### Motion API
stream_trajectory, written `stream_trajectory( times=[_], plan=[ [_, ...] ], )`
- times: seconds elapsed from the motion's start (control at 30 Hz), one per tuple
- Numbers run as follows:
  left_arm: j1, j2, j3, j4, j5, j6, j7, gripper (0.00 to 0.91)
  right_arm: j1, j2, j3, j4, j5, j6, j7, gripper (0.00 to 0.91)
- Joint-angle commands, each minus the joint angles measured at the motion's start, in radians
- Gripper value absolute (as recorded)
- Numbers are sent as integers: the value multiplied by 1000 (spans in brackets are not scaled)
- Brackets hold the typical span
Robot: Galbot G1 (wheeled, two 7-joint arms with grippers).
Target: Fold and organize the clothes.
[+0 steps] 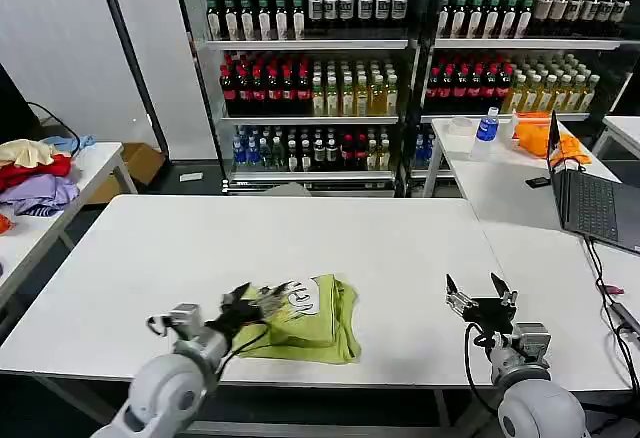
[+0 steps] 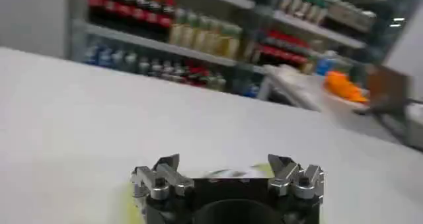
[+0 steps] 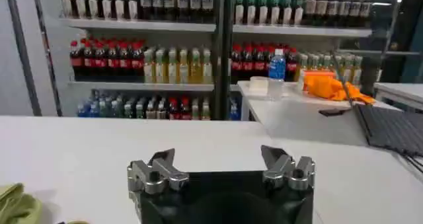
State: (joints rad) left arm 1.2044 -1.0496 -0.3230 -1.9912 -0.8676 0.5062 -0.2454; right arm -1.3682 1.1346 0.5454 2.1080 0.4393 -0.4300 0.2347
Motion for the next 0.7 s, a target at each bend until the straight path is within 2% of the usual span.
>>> stream_trajectory(
  times=[0.03,0.27,0.7],
  plan=[
    [157,30,-207,-1,-161,51,-17,907,-7,-1,1,5,-1,-3,1,907],
    [157,-20,-164,20,-207,72,49,907,-39,-3,21,27,-5,-4,0,907],
    [32,-96,-67,131,-262,71,53,907,-98,-7,52,73,-3,-10,1,907]
  ],
)
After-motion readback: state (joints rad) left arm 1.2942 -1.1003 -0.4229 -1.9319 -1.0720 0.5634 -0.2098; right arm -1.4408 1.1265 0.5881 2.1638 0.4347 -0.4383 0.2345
